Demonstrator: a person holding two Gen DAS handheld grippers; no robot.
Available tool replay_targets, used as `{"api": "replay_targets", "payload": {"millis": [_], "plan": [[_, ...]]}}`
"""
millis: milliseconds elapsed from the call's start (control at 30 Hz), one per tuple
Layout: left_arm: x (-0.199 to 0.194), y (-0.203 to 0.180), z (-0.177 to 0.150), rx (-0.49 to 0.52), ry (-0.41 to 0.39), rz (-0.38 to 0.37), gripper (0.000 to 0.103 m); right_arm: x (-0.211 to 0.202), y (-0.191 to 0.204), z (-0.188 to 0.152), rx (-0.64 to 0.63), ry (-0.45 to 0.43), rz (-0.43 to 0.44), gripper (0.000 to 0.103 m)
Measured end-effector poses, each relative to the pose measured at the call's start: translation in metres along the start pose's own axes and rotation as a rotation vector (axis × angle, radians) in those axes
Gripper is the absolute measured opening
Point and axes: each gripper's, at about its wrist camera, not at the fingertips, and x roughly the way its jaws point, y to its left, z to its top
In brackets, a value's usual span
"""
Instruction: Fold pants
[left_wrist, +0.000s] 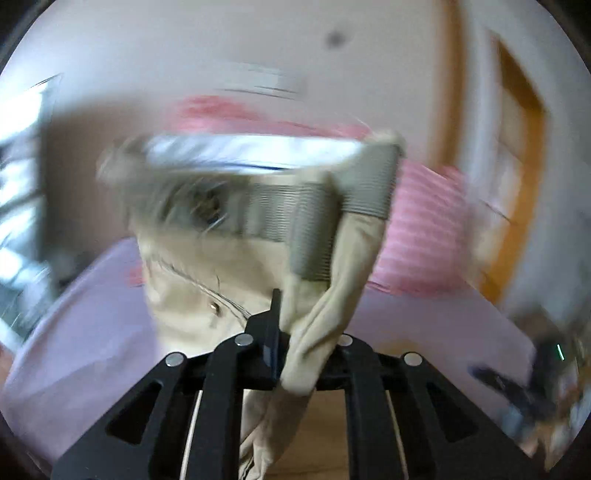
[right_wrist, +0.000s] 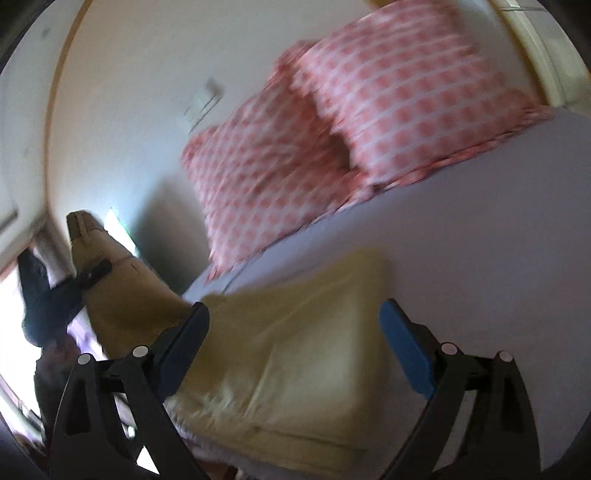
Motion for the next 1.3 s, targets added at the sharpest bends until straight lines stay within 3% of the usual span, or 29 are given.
{"api": "replay_targets", "payload": {"millis": [100,233,267,333,367,433,500,567,633,667,733,800,833,933,1133,1200,1300], "plan": [[0.045,-0.086,-0.036,0.227,0.115,-0.095,0.012,-0.015,-0.024,0.010,0.090,-0.039,-0.011,0.095],[0.087,-0.151,-0.111,0.471,0.317,-0.123,0.012,-0.015,-0.044,0.017,0.158,0.013,0.013,0.095],[0.091,-0.158,-0.126,0.515,0.335,-0.109,0.014,-0.009,-0.044,0.019,0.147,0.050,0.010,0.095],[0.083,-0.165,-0.140,0.589,0.295,-0.061,0.017,0.000,-0.040,0.022,0.113,0.105,0.004,0.095],[0.075,-0.164,-0.140,0.591,0.288,-0.079,0.022,0.009,-0.037,0.023,0.092,0.137,-0.003,0.091],[0.057,-0.152,-0.129,0.521,0.289,-0.173,0.026,0.028,-0.030,0.022,0.045,0.219,-0.022,0.079],[0.033,-0.121,-0.111,0.384,0.292,-0.283,0.042,0.048,-0.028,0.018,0.019,0.297,-0.043,0.069],[0.015,-0.090,-0.098,0.271,0.260,-0.309,0.056,0.060,-0.029,0.014,0.003,0.349,-0.075,0.062],[0.015,-0.048,-0.084,0.162,0.246,-0.218,0.062,0.073,-0.032,0.013,0.003,0.392,-0.104,0.059],[0.020,-0.018,-0.080,0.096,0.266,-0.144,0.062,0.077,-0.033,0.012,0.008,0.399,-0.091,0.054],[0.038,0.031,-0.076,-0.031,0.339,-0.066,0.062,0.083,-0.034,0.012,0.018,0.424,-0.066,0.049],[0.054,0.074,-0.079,-0.153,0.412,-0.032,0.060,0.087,-0.034,0.012,0.034,0.443,-0.022,0.043],[0.062,0.092,-0.082,-0.210,0.443,-0.064,0.060,0.087,-0.034,0.013,0.034,0.446,-0.018,0.043],[0.070,0.110,-0.090,-0.281,0.495,-0.124,0.060,0.090,-0.040,0.015,0.064,0.453,-0.011,0.042],[0.115,0.109,-0.084,-0.272,0.572,-0.181,0.067,0.104,-0.045,0.023,0.102,0.470,0.016,0.042],[0.121,0.107,-0.083,-0.274,0.587,-0.195,0.075,0.108,-0.044,0.023,0.100,0.489,0.043,0.042],[0.132,0.104,-0.080,-0.286,0.609,-0.209,0.077,0.111,-0.049,0.024,0.139,0.507,0.116,0.037]]}}
